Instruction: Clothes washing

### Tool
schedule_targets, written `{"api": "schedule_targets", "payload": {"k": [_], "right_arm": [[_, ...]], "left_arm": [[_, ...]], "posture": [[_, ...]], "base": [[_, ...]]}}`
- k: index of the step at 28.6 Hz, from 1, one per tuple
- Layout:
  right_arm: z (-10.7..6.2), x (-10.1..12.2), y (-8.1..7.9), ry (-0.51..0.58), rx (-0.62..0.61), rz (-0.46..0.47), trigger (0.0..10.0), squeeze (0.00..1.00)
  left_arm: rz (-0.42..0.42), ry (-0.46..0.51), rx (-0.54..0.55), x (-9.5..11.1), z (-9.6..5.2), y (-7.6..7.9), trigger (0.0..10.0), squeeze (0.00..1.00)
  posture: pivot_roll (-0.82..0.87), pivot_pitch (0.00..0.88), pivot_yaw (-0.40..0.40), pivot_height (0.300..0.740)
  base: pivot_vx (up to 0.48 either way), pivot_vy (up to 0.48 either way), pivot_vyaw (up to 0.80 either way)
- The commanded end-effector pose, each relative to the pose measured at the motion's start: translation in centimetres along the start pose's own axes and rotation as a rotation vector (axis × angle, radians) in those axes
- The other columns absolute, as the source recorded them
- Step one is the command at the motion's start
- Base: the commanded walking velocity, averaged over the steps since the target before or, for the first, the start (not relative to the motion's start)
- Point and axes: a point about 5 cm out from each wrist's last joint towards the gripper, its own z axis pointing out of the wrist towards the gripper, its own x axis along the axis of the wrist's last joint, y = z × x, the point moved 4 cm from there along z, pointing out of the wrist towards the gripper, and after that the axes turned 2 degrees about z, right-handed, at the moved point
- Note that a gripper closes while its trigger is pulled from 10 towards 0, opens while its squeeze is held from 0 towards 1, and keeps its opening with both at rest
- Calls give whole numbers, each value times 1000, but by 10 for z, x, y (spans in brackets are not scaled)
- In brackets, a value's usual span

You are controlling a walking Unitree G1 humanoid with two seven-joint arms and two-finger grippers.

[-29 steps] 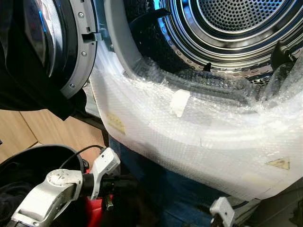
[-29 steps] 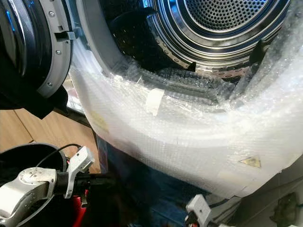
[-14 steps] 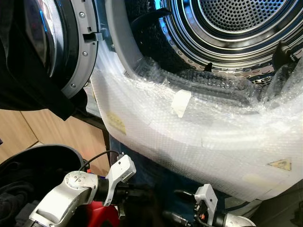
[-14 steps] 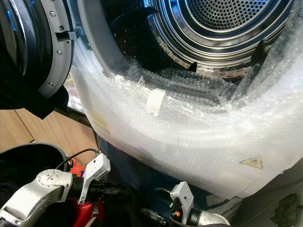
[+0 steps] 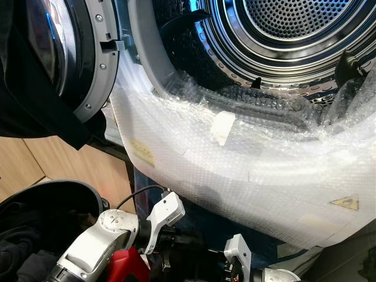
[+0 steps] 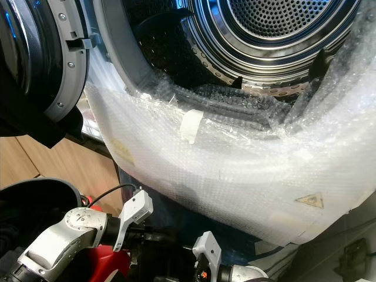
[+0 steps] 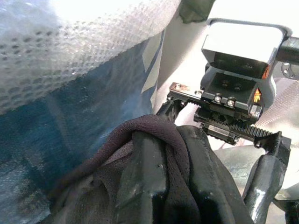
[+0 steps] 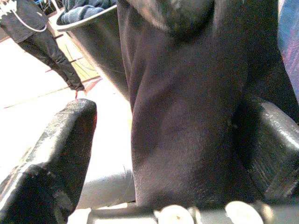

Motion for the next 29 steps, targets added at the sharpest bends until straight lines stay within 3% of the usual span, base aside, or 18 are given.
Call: {"api": "schedule_targets", "payload": {"k": [1,7,13,19,21,29], "right_arm": [[2,9,-2,10,26,-26,10000,0],[15,18,12,51,-82,-21,10000,0],[26,17,13,89,-100,48,10000,0],[27,5,15,43,-111,59,10000,0],[26,-1,24,49,-175,93,10000,0],[27,0,27,92,-187,176,10000,0]], "left_arm": [[46,0,-1,6,2,-2,0,0],[51,22,12,11,6,-4,0,0],[68,73,22,26,15,-8,0,0],[88,103,16,37,17,-7,0,0],[95,116,20,41,16,-8,0,0],[108,144,32,51,15,-9,0,0]], "posture": [[26,37,-33,740],[27,35,-36,740],[26,32,-44,740],[26,32,-47,740],[30,32,-51,740],[36,30,-53,740]], "base": [[0,0,0],[0,0,0],[0,0,0],[0,0,0],[0,0,0],[0,0,0]]}}
